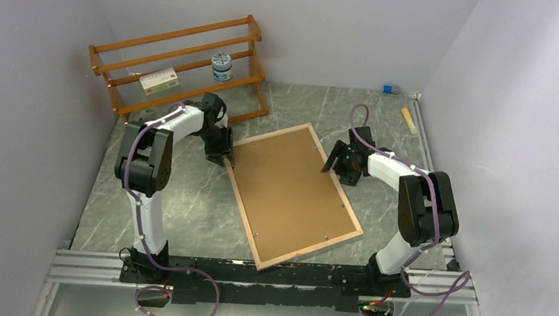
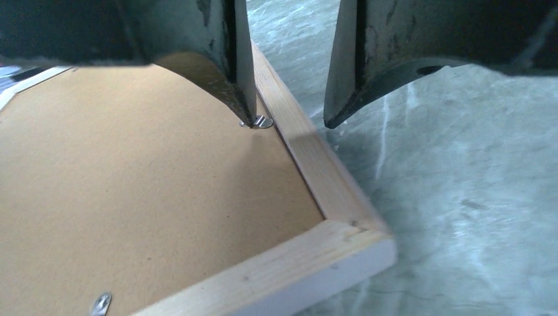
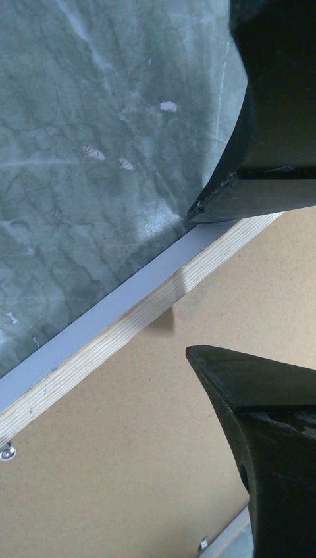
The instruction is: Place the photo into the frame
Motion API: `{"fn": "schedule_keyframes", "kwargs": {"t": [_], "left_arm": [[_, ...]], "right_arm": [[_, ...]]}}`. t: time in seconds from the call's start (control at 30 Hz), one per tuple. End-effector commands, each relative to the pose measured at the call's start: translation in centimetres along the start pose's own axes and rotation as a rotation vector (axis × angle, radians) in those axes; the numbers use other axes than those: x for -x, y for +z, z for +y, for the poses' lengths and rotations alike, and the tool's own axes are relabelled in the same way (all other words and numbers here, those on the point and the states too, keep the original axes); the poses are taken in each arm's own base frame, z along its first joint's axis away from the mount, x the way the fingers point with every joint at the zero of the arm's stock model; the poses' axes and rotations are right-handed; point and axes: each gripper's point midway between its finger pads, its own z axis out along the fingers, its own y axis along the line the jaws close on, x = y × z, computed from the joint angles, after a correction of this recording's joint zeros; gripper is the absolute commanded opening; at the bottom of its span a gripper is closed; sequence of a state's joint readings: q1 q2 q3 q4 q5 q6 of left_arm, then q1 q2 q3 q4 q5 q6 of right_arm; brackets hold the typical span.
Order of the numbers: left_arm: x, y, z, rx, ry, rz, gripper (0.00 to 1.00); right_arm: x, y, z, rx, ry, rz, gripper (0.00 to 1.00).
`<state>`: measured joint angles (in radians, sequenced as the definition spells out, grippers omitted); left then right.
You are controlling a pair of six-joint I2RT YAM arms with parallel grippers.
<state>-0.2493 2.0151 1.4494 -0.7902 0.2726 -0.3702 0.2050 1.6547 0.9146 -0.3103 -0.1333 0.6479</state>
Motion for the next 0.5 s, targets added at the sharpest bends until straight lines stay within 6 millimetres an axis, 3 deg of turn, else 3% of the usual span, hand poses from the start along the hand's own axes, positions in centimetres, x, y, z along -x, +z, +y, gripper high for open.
{"fn": "schedule_keyframes", "kwargs": {"t": [0.0, 0.1, 0.23, 0.3, 0.4, 0.47], "left_arm": [[3.0, -4.0, -1.4, -0.118, -0.089, -0.162, 0.52], [3.3, -4.3, -1.6, -0.150, -0.144, -0.180, 0.61], [2.2, -2.9, -0.7, -0.137, -0.212, -0.146, 0.56], [1.8, -2.0, -0.4, -0.145, -0.231, -0.126, 0.51], [2.0, -1.3, -0.1, -0.153, -0.248, -0.128, 0.43], [2.4, -0.9, 0.0, -0.182, -0.258, -0.126, 0.36]], "right_arm": [[2.4, -2.4, 1.3, -0.027, -0.039, -0.102, 0.72], [3.3, -3.3, 3.3, -0.007, -0.093, -0.150, 0.72], [3.1, -3.7, 8.0, 0.077, -0.223, -0.184, 0.70], [1.7, -3.3, 11.5, 0.183, -0.302, -0.146, 0.66], [-1.1, -3.0, 17.2, 0.398, -0.398, -0.056, 0.47], [-2.8, -2.8, 20.4, 0.516, -0.457, -0.021, 0.39]]}}
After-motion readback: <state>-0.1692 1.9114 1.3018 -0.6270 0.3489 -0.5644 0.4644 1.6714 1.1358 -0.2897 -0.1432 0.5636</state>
